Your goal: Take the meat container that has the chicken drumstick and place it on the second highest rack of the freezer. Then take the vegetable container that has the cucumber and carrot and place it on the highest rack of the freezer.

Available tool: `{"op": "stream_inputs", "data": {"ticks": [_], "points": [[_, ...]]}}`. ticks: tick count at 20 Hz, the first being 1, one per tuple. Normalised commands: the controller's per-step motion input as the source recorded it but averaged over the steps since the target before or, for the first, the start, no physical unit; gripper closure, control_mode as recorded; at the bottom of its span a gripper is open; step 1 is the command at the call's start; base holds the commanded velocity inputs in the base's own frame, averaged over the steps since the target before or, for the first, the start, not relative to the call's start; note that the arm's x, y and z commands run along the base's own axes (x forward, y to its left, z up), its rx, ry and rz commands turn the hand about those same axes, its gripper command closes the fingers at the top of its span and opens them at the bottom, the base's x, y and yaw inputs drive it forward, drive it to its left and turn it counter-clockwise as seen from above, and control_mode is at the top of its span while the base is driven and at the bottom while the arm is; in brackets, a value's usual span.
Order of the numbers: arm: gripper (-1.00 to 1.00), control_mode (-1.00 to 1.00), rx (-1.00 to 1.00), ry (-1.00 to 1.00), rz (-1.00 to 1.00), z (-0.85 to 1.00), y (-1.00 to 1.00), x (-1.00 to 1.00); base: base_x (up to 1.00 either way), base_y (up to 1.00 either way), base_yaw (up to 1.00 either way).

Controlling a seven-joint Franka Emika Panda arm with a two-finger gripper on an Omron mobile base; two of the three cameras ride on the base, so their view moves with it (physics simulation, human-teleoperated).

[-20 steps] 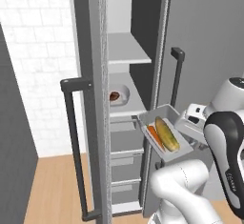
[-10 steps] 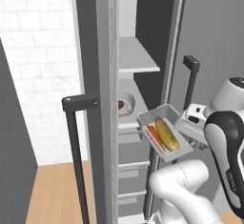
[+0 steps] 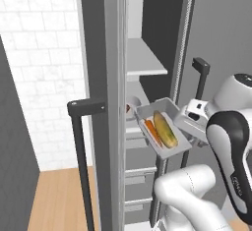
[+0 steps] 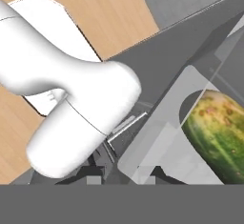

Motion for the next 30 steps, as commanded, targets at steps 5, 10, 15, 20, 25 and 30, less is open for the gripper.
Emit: {"op": "stream_inputs", "data": {"ticks": [5,10,15,20,25,30], "points": [[1.00,-1.00,0.11,-0.18,-0.02,0.74,0.29,0.22,0.00,0.00,0.00],[1.00,-1.00,0.05,-0.12,-0.09,0.62,0.29,0.55,0.00,0.00,0.00],[1.00,-1.00,0.04,-0.10,-0.15,0.65,0.18,0.53,0.00,0.00,0.00],[1.00,-1.00,0.04,-0.02,-0.18,0.47,-0.07,0.71,0.00,0.00,0.00],[1.00,-1.00,0.02,0.00,-0.12,0.17,-0.01,0.84,0.00,0.00,0.00],[1.00,-1.00,-0.02,0.00,-0.10,0.00,0.30,0.90,0.00,0.00,0.00]]}}
